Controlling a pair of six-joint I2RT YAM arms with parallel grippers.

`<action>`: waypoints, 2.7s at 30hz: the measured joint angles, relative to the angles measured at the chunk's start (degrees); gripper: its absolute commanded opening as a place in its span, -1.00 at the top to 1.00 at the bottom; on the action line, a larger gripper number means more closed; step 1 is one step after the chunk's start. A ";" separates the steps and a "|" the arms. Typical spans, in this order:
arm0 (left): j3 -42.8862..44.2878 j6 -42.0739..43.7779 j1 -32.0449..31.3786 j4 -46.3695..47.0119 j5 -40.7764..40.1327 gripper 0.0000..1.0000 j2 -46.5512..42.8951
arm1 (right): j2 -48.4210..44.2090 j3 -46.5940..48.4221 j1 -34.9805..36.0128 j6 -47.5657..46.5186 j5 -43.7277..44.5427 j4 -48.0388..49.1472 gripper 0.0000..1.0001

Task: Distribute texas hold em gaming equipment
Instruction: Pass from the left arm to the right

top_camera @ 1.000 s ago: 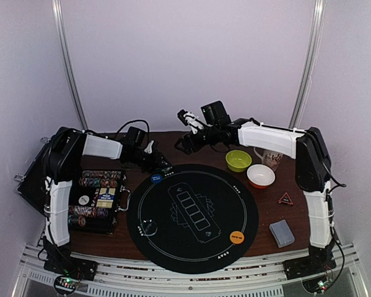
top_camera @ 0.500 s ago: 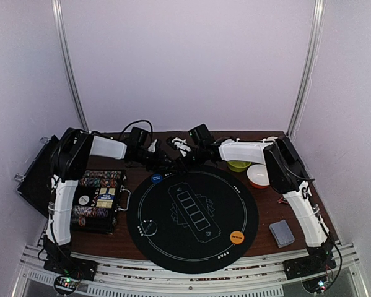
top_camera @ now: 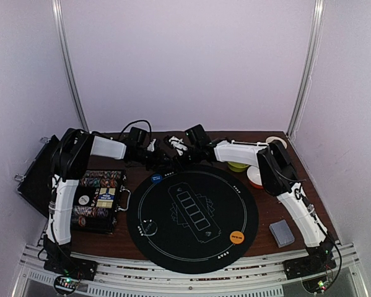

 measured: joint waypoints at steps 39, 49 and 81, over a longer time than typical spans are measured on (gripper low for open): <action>-4.26 -1.95 0.48 8.70 10.75 1.00 1.40 | -9.92 -21.20 -1.53 -5.18 -8.31 13.84 -0.61; -4.11 -2.43 0.57 8.44 11.02 1.00 1.42 | -7.80 -14.14 -1.33 -5.73 -5.64 10.71 -0.54; -5.03 -6.34 0.92 10.75 10.54 0.51 1.51 | -14.86 -27.32 -4.74 34.51 -5.60 23.61 -0.33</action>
